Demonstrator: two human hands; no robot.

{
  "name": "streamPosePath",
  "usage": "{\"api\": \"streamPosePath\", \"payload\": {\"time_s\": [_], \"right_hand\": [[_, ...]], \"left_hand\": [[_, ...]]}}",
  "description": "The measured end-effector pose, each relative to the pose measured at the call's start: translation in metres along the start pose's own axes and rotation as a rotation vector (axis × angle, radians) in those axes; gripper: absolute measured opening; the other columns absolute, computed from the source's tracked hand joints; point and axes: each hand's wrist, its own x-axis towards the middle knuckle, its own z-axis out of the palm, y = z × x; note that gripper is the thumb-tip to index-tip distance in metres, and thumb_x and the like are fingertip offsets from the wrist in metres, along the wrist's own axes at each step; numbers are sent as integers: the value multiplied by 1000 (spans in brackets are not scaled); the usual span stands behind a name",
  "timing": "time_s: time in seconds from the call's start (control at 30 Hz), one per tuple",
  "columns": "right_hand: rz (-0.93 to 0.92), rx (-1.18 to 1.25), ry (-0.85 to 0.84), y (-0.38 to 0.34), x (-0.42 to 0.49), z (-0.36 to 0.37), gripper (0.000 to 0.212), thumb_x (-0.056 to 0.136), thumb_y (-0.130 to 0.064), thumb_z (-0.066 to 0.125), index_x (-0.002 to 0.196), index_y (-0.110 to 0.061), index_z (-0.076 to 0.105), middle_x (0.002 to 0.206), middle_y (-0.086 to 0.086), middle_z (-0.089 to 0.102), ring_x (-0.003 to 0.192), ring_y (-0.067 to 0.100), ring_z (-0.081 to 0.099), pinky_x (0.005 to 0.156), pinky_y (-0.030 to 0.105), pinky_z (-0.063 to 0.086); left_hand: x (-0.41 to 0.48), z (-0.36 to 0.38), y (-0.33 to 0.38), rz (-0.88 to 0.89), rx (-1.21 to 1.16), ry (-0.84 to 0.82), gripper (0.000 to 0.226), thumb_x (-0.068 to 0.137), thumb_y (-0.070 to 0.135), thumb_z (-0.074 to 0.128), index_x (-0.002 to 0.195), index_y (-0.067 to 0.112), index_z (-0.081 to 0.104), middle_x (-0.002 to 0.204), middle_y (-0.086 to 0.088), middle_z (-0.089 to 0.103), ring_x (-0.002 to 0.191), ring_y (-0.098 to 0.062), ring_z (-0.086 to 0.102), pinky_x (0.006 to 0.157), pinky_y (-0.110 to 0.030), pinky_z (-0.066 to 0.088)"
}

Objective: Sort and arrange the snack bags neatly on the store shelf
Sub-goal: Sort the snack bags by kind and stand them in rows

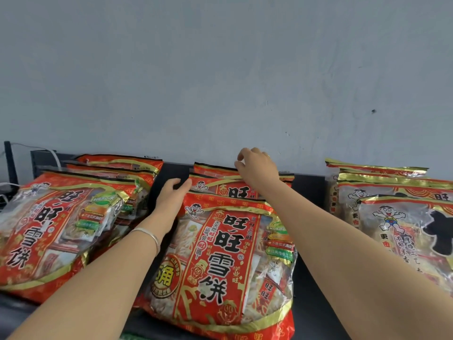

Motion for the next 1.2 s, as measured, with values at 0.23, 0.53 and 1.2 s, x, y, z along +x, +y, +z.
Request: {"api": "streamPosePath", "payload": {"time_s": [0.23, 0.53, 1.2], "right_hand": [[-114, -97, -211, -26, -26, -1, 37, 96, -43, 44, 73, -16, 57, 75, 0, 56, 79, 23, 59, 73, 35, 49], [-220, -326, -305, -19, -46, -9, 20, 93, -34, 56, 80, -21, 49, 79, -5, 53, 93, 23, 58, 100, 52, 31], [-26, -29, -68, 18, -56, 0, 36, 99, -44, 41, 126, -23, 52, 128, 3, 56, 124, 28, 49, 108, 53, 29]], "left_hand": [[-46, -15, -11, -188, 126, -146, 85, 83, 46, 63, 150, 23, 15, 148, -10, 35, 130, -30, 40, 98, -41, 34], [-71, 8, -18, -209, -12, -132, 62, 77, 48, 69, 123, 22, 36, 102, -9, 64, 84, -24, 67, 67, -36, 53], [-73, 17, -28, -81, 146, -21, 72, 85, 52, 59, 140, 25, 22, 103, -1, 60, 85, -21, 66, 79, -39, 54]]}}
